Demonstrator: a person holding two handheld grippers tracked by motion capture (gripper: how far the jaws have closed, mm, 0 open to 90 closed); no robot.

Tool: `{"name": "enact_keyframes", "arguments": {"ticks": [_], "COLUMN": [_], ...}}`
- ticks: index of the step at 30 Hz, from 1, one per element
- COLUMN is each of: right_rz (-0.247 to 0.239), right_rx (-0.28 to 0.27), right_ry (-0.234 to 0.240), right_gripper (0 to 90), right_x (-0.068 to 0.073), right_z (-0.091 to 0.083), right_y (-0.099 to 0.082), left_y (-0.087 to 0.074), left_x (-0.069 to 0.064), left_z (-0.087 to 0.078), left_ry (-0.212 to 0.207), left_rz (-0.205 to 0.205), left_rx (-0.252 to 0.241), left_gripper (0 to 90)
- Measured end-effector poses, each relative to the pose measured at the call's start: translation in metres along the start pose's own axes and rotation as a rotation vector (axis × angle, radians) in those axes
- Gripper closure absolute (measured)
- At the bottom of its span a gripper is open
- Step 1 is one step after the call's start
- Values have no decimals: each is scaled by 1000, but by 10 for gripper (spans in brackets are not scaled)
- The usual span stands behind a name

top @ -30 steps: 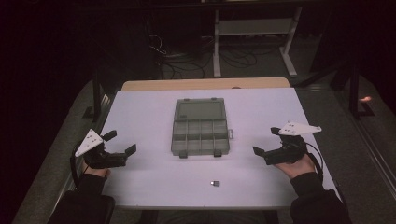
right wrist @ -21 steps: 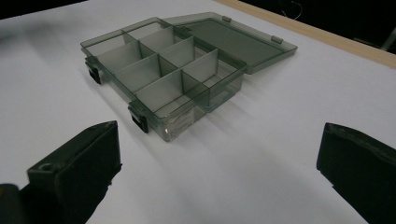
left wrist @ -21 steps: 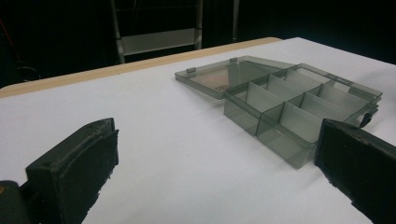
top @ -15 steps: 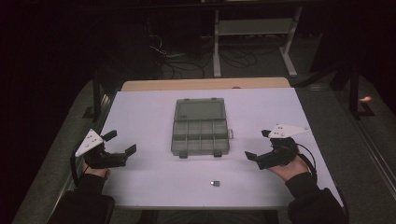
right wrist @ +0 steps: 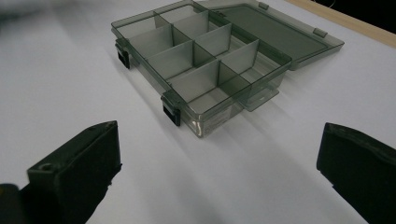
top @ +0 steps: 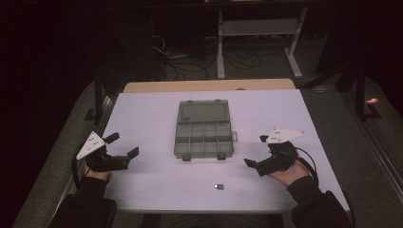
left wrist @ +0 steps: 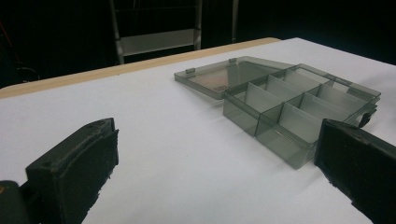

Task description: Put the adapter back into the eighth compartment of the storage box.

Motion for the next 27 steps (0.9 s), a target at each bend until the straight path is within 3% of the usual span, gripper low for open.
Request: {"name": "enact_keyframes", "arguments": {"ticks": [27], "right_rz": [-30], "right_rx": [74], "right_ry": [61], "right_gripper": [0], "right_x": [16], "right_z": [12], "right_y": [-6], "left_y": [-1], "left_x": [-1], "left_z": [0], "left_ry": [-8], "left_rz": [-1], "left_rx": [1], "left_gripper": [0]}}
Point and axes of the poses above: each handheld gripper's, and its own axes: z roughly forward along the jaws, y roughly out of its top, x roughly to its left, the point moved 8 cm from there along z, roughly forward along the jaws, and after that the axes turned 13 degrees about -x, right-handed, at the moved point
